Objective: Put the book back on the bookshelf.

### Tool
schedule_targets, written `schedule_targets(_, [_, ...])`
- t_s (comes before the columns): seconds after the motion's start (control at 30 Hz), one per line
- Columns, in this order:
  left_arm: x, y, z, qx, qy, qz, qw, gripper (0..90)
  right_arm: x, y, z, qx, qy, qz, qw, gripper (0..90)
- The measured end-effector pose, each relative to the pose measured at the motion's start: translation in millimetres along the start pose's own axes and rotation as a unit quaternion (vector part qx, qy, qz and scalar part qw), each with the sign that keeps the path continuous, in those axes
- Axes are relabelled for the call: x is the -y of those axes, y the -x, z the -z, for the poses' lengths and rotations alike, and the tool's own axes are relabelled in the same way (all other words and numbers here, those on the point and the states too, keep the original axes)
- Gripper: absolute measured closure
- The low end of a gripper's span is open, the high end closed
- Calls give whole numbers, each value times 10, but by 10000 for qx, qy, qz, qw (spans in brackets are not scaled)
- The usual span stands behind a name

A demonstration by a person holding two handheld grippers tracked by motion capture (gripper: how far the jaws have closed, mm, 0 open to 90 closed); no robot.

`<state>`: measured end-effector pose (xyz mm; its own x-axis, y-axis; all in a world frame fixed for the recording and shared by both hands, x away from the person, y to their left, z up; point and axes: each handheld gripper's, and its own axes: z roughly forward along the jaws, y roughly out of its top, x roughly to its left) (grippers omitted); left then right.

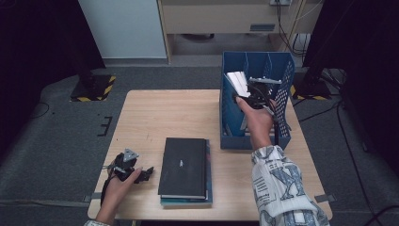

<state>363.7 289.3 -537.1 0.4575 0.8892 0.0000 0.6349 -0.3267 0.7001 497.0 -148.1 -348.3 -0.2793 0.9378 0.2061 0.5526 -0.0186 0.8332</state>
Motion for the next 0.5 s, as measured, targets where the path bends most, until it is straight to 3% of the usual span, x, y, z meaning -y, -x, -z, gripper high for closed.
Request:
schedule_targets(0.27, [0,0,0,-1,-1,0,10000,0,-6,4,-21,32,-70,70,9999,474])
schedule_targets(0.5, [-1,-2,0,0,-1,-17,10000,0,-11,-20,-15,123,-118,157,9997,559])
